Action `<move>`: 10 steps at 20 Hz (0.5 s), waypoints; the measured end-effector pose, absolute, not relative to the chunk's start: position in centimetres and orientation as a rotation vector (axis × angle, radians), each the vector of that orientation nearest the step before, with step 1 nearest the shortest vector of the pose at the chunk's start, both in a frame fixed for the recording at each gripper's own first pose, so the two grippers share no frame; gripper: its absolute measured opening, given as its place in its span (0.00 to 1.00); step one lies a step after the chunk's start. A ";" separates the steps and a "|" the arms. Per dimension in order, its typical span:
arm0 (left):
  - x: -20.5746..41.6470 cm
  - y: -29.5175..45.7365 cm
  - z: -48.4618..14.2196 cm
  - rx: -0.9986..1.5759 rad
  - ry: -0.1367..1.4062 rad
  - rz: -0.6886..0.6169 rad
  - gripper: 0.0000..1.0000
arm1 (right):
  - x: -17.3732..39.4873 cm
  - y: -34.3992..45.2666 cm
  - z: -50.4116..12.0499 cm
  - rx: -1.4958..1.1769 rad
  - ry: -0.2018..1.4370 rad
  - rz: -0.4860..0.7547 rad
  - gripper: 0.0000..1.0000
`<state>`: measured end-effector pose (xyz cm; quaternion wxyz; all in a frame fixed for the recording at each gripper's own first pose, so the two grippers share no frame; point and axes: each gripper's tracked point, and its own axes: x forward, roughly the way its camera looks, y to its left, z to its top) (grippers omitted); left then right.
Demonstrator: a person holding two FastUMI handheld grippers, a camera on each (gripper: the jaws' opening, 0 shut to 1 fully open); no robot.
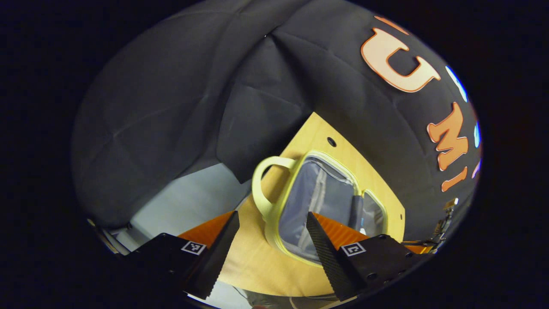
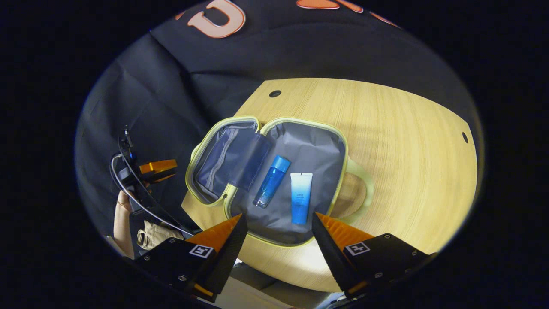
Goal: First open the suitcase, pack the skin care products into it, and then close the suitcase.
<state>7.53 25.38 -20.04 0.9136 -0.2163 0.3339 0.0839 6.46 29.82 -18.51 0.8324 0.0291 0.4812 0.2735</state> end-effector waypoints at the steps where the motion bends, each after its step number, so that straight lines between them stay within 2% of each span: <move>1: 8.6 25.8 -20.3 -0.448 0.692 0.169 0.98 | 6.5 29.1 -18.2 0.066 1.011 0.561 0.96; 10: 15.4 29.9 -25.4 -0.521 0.729 0.215 0.98 | 5.6 24.3 -18.3 0.147 1.040 0.408 0.96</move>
